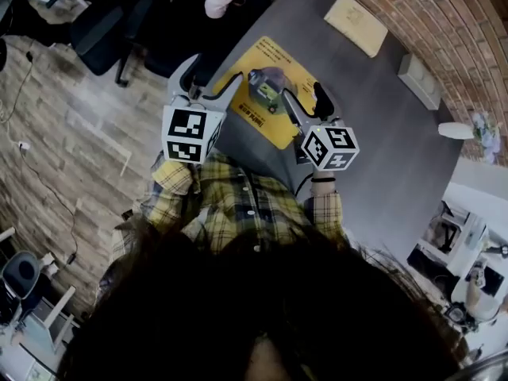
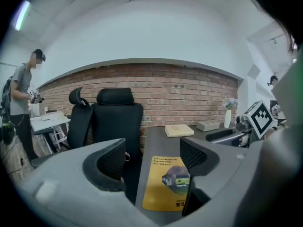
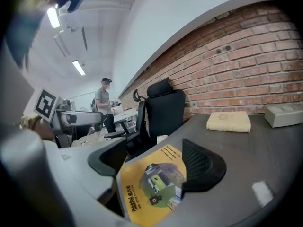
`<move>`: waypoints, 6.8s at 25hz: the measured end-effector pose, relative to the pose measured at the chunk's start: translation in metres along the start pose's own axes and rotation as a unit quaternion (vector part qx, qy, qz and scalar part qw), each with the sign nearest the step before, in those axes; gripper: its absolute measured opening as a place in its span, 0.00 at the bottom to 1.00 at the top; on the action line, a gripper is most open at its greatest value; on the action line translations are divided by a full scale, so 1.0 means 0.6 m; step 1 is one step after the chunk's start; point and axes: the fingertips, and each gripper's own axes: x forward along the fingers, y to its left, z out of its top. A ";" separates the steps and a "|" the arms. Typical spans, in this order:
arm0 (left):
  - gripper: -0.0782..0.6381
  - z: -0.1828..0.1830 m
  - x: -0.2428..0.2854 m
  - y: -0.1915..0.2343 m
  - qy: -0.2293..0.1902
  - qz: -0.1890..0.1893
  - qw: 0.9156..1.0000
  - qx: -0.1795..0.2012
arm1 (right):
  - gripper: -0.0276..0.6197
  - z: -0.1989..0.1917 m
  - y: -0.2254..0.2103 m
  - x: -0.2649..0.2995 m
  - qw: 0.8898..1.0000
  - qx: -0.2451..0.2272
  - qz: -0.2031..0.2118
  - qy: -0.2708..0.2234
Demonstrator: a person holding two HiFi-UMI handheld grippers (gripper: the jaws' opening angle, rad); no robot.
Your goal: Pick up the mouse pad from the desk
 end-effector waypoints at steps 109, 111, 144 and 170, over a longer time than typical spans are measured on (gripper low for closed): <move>0.61 -0.318 0.289 -0.045 0.277 -0.169 0.941 0.095 | 0.58 -0.268 -0.142 -0.043 0.805 0.554 -0.025 0.211; 0.61 -0.318 0.290 -0.045 0.277 -0.170 0.941 0.095 | 0.58 -0.270 -0.150 -0.053 0.805 0.554 -0.042 0.207; 0.61 -0.320 0.289 -0.047 0.276 -0.173 0.941 0.092 | 0.51 -0.244 -0.152 0.003 0.823 0.541 0.092 0.148; 0.61 -0.318 0.287 -0.046 0.274 -0.171 0.942 0.093 | 0.07 -0.264 -0.120 0.062 0.856 0.480 0.088 0.173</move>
